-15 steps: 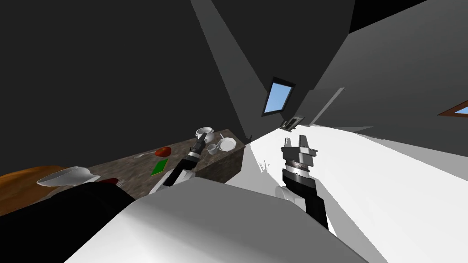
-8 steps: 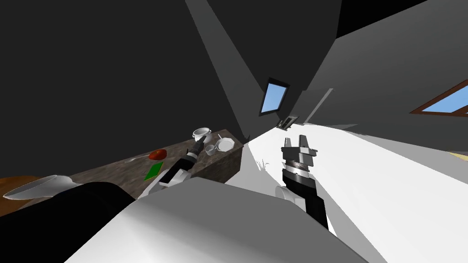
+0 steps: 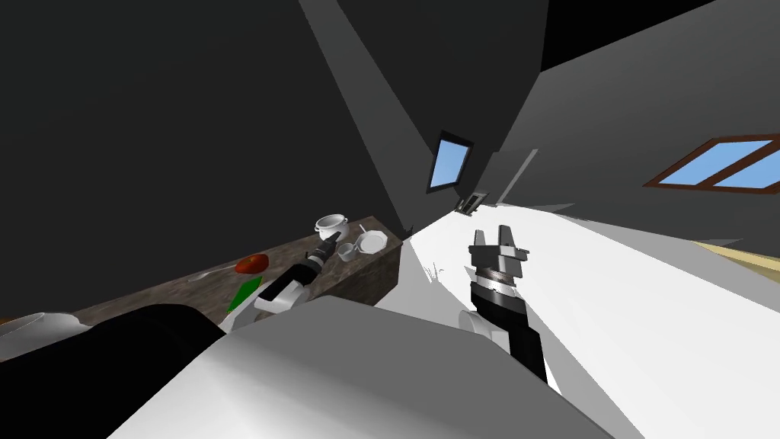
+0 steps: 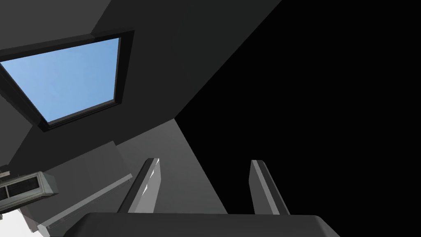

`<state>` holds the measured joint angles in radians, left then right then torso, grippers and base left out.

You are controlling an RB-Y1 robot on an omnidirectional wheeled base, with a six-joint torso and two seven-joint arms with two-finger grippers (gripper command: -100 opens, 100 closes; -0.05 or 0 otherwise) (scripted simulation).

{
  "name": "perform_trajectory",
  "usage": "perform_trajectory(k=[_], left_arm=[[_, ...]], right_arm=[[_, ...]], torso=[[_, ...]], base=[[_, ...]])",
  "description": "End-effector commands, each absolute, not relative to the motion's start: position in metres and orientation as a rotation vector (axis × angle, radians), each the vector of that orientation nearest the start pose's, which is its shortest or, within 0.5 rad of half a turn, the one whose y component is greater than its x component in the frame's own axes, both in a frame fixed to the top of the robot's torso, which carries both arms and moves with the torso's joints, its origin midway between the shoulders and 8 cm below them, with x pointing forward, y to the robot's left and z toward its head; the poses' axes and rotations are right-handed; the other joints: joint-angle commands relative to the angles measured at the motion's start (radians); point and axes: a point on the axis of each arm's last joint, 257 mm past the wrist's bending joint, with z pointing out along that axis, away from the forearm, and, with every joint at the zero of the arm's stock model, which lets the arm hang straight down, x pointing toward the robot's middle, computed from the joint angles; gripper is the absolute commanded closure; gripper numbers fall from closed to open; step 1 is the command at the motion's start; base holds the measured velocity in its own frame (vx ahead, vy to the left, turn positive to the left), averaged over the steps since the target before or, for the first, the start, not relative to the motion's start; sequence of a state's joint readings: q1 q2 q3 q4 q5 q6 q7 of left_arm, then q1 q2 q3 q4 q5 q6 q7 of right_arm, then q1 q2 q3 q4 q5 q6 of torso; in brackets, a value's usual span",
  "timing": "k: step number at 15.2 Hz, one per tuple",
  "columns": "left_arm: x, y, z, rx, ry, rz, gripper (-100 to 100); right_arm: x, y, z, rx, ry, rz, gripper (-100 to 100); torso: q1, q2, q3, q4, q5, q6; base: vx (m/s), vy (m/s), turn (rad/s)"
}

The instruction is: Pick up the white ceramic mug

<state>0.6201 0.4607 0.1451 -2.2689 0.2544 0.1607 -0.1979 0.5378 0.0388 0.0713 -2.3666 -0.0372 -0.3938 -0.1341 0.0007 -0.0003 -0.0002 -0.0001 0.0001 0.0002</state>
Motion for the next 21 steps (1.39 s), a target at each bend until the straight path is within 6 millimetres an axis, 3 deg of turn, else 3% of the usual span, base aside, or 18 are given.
perform_trajectory(k=[1, 7, 21], left_arm=[[0.378, 0.369, -0.159, -0.944, 1.446, -0.782, -100], [0.365, 0.4, -0.192, -1.041, 1.575, -0.683, -100], [0.328, 0.443, -0.245, -1.223, 1.789, -0.496, -100]], right_arm=[[0.344, -0.268, 0.031, 0.812, 0.55, 1.495, 0], [0.344, -0.268, 0.031, 0.812, 0.55, 1.495, 0], [0.344, -0.268, 0.031, 0.812, 0.551, 1.495, 0]], torso=[[0.0, 0.0, 0.0, 0.0, 0.0, 0.0], [0.0, 0.0, 0.0, 0.0, 0.0, 0.0], [0.0, -0.001, 0.0, 0.0, 0.0, 0.0]], base=[[0.001, 0.006, -0.039], [0.003, 0.003, -0.108], [0.006, 0.003, -0.09]])
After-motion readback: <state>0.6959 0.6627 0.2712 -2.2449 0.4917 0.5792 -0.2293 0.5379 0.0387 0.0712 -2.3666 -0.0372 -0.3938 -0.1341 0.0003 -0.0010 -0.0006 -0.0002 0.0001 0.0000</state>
